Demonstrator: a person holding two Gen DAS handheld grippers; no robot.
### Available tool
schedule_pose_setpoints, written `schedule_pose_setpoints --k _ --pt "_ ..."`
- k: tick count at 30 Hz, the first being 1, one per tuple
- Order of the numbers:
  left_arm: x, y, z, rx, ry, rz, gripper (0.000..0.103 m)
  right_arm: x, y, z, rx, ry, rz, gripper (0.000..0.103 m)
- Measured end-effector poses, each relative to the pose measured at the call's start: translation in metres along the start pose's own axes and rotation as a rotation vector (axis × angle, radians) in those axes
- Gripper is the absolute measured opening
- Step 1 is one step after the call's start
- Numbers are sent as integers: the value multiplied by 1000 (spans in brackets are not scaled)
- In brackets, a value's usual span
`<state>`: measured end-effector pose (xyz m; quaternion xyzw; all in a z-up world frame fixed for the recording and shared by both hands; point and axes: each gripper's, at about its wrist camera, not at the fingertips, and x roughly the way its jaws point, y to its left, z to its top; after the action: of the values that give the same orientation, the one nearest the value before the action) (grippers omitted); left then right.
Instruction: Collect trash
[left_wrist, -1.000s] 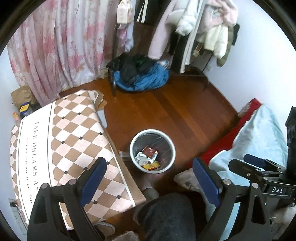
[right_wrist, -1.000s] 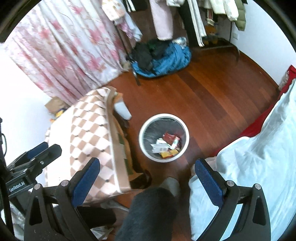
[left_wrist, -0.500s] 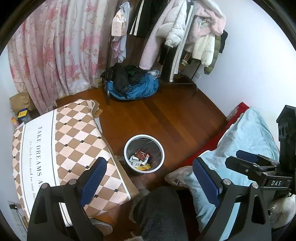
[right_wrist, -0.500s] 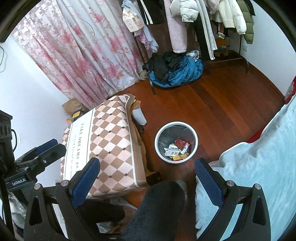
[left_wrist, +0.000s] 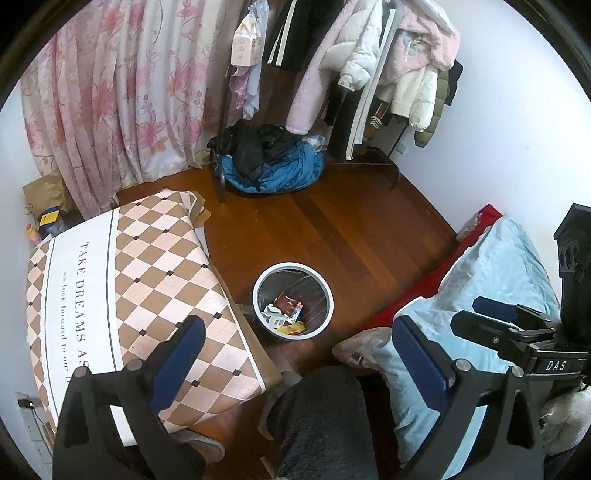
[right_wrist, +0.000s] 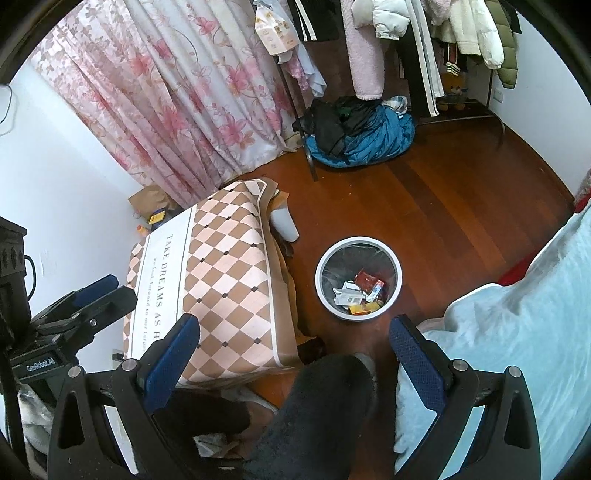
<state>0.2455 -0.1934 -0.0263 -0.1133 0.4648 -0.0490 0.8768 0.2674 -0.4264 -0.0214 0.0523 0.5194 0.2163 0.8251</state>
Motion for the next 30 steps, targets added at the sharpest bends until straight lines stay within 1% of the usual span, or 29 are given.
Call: schedule_pose_setpoints --k 5,19,30 --pt "1 0 0 -5 -1 -2 103 0 3 0 -8 4 -6 103" --pt "-5 1 -2 18 10 -43 103 -2 4 -3 -19 11 -6 103" --pt "-5 4 -5 18 16 -40 103 -5 2 -4 -29 17 3 103"
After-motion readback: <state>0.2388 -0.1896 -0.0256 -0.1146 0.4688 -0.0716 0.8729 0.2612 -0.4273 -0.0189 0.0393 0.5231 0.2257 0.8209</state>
